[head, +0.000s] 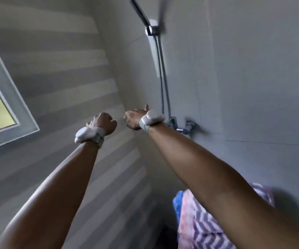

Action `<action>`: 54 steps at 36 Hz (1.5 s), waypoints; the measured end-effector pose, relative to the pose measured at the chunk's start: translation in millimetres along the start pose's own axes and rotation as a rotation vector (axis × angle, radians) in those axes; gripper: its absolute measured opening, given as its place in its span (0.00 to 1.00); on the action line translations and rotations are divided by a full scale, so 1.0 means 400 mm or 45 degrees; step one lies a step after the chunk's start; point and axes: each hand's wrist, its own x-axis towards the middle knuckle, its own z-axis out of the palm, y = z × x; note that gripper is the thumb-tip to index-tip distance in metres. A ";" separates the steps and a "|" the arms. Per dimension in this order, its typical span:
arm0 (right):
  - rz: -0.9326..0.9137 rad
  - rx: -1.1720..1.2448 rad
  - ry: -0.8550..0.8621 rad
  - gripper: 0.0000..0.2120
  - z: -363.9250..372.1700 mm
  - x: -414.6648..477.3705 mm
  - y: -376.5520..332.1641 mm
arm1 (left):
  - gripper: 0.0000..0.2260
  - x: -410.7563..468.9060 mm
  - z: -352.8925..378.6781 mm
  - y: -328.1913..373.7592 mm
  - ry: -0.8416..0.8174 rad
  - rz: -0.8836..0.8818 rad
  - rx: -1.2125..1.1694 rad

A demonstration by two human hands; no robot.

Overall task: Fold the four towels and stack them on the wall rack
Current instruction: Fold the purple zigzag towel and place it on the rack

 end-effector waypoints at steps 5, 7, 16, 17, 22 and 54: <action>0.170 -0.073 -0.006 0.09 0.034 -0.074 0.170 | 0.13 -0.015 0.159 0.155 -0.139 0.137 -0.093; 0.274 -0.056 -0.022 0.07 0.049 -0.101 0.224 | 0.15 -0.029 0.207 0.190 -0.200 0.216 -0.096; 0.706 -0.089 -0.219 0.10 0.203 -0.307 0.496 | 0.08 -0.116 0.501 0.286 -0.724 0.653 -0.155; 0.760 -0.069 -0.253 0.11 0.235 -0.330 0.530 | 0.08 -0.136 0.543 0.292 -0.804 0.706 -0.142; 0.896 0.013 -0.456 0.11 0.388 -0.439 0.637 | 0.06 -0.228 0.742 0.301 -1.145 0.781 -0.162; 0.756 0.056 -0.448 0.45 0.679 -0.550 0.789 | 0.20 -0.497 1.132 0.177 -0.572 1.267 0.078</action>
